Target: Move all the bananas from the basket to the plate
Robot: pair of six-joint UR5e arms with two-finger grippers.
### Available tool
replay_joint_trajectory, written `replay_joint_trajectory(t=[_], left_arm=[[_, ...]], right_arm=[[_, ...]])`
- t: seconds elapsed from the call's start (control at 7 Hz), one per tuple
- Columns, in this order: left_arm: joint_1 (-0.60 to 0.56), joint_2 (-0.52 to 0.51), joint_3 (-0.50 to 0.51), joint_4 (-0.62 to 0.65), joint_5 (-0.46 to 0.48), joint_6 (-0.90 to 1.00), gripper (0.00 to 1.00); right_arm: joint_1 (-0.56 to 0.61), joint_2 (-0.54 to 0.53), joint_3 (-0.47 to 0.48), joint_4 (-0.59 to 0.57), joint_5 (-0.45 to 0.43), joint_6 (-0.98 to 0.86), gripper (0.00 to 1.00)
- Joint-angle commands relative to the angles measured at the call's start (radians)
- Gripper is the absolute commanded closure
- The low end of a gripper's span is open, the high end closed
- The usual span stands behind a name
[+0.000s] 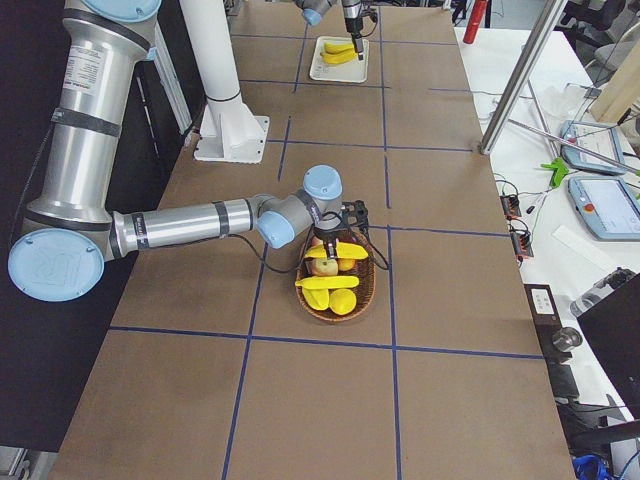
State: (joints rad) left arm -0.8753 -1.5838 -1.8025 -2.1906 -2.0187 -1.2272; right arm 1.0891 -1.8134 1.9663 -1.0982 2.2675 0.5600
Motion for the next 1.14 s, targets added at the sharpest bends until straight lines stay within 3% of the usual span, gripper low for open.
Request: replay_joint_trajectory(t=[0.0, 0.29, 0.57, 0.71, 1.0], left_arm=[[0.004, -0.014, 0.005, 0.002, 0.000, 0.000, 0.00], [0.010, -0.117, 0.015, 0.037, 0.002, -0.023, 0.00], [0.074, -0.262, 0.035, 0.023, 0.003, -0.260, 0.00], [0.090, -0.327, 0.034, 0.014, 0.003, -0.401, 0.00], [0.134, -0.392, 0.026, -0.175, 0.008, -0.718, 0.00]], right_arm=[[0.037, 0.029, 0.092, 0.000, 0.049, 0.062, 1.00], [-0.105, 0.277, 0.054, 0.004, 0.006, 0.482, 0.97], [-0.414, 0.426, 0.051, 0.049, -0.339, 0.795, 0.98], [-0.499, 0.481, 0.051, 0.063, -0.436, 0.902, 0.98], [-0.700, 0.548, 0.048, 0.176, -0.679, 1.011, 0.98]])
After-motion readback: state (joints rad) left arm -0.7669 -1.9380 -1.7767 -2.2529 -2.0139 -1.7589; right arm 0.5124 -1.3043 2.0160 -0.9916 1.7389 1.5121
